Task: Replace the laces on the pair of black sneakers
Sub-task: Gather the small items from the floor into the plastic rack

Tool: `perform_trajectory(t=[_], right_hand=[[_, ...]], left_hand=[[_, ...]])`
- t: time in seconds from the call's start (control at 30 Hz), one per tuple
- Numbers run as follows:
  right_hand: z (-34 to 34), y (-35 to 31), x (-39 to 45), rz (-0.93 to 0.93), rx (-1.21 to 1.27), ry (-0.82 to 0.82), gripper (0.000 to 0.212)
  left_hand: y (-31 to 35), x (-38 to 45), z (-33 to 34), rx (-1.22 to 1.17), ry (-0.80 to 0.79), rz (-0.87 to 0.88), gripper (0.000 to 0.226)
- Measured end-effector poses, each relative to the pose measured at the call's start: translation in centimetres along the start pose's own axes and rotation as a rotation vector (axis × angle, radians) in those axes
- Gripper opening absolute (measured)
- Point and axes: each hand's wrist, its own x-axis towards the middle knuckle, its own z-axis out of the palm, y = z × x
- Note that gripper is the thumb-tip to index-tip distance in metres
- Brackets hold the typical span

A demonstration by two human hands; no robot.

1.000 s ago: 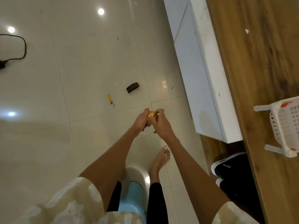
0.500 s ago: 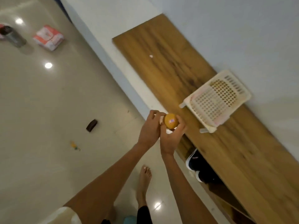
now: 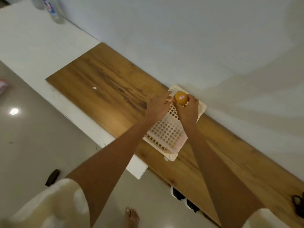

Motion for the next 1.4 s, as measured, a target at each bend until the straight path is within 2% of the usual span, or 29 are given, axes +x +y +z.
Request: perform_trajectory(t=[0.1, 0.23, 0.3, 0.37, 0.43, 0.5, 0.6, 0.67, 0.77, 0.87, 0.97, 1.1, 1.2, 1.27, 1.4], right_hand=[[1.3, 0.8, 2.6, 0.049, -0.094, -0.095, 0.057], [2.8, 1.4, 4.2, 0.057, -0.073, -0.122, 0.046], [3.3, 1.4, 4.7, 0.033, -0.074, -0.135, 0.044], [3.5, 1.4, 4.7, 0.021, -0.048, -0.165, 0.049], [3.2, 1.3, 4.2, 0.027, -0.018, -0.168, 0.064], [2.4, 0.6, 2.8, 0.038, -0.067, -0.092, 0.072], [2.2, -1.8, -1.7, -0.106, -0.005, 0.087, 0.050], [4.1, -4.0, -6.4, -0.223, 0.123, 0.055, 0.038], [8.9, -6.4, -15.0, -0.283, 0.172, -0.127, 0.021], [14.7, -7.5, -24.9, -0.179, 0.216, -0.451, 0.015], [20.3, -5.7, -31.9, -0.023, 0.169, -0.725, 0.017], [28.3, -2.7, -39.0, 0.007, -0.032, -0.981, 0.026], [36.6, 0.0, -43.4, -0.120, -0.253, -1.148, 0.035], [42.5, 1.7, -44.7, -0.247, -0.411, -1.218, 0.041], [55.1, 5.2, -46.4, -0.485, -0.652, -1.219, 0.049]], left_hand=[[-0.3, 2.0, 0.4, 0.010, -0.096, 0.006, 0.046], [-0.5, 3.3, 1.9, 0.188, -0.132, 0.069, 0.042], [-1.2, 3.7, 2.6, 0.196, -0.128, 0.057, 0.040], [-1.7, 3.7, 2.9, 0.096, -0.064, 0.056, 0.040], [-2.1, 3.4, 2.7, 0.011, 0.015, 0.068, 0.040], [-2.8, 2.7, 2.2, -0.009, 0.061, 0.059, 0.039], [-4.2, 0.7, 0.4, -0.075, 0.170, 0.015, 0.037], [-5.8, -2.3, -1.3, -0.178, 0.325, -0.041, 0.033], [-10.4, -9.3, -2.9, -0.275, 0.587, -0.224, 0.028], [-18.1, -18.2, -3.7, -0.287, 0.700, -0.518, 0.022], [-25.5, -25.6, -3.5, -0.320, 0.714, -0.827, 0.023], [-35.1, -33.9, -1.7, -0.369, 0.661, -1.163, 0.026], [-43.2, -38.8, -0.1, -0.424, 0.697, -1.365, 0.028], [-48.3, -41.2, 0.7, -0.454, 0.717, -1.440, 0.028], [-59.6, -45.3, 1.7, -0.449, 0.770, -1.524, 0.026]])
